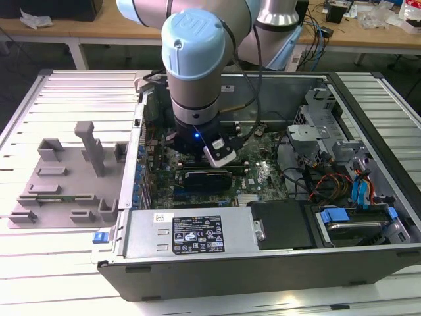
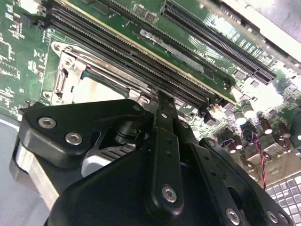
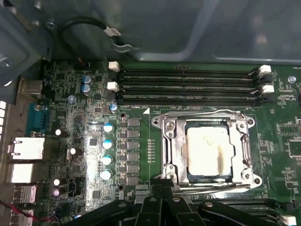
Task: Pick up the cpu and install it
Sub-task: 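Install the second cpu locking lever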
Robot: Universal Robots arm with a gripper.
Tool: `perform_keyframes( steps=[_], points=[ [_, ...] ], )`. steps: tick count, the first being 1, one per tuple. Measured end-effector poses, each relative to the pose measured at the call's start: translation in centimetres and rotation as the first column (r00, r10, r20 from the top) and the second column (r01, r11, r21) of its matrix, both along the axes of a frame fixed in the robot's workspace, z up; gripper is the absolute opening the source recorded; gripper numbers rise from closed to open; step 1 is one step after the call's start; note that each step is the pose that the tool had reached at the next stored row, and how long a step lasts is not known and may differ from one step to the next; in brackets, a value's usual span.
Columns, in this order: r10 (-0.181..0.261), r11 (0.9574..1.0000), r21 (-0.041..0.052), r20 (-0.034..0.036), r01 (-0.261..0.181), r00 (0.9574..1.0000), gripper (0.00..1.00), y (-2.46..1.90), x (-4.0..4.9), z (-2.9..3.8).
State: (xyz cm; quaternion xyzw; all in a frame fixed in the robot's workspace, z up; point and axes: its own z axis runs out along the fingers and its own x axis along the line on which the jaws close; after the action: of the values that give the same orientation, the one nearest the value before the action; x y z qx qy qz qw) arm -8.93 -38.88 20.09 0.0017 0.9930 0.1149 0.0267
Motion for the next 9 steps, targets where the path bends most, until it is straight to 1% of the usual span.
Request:
perform_keyframes(
  steps=[3, 4, 8, 9],
  points=[
    [0.000, 0.9999, 0.0130, 0.0017, 0.000, 1.0000, 0.11, 0.01, -0.21, -0.32],
    [0.000, 0.9999, 0.0153, 0.0020, 0.000, 1.0000, 0.11, 0.00, -0.27, -0.43],
    [0.000, 0.9999, 0.0166, 0.0021, 0.000, 1.0000, 0.11, 0.00, -0.31, -0.53],
    [0.000, 0.9999, 0.0165, 0.0023, 0.000, 1.0000, 0.11, 0.00, -0.30, -0.43]
  ],
)
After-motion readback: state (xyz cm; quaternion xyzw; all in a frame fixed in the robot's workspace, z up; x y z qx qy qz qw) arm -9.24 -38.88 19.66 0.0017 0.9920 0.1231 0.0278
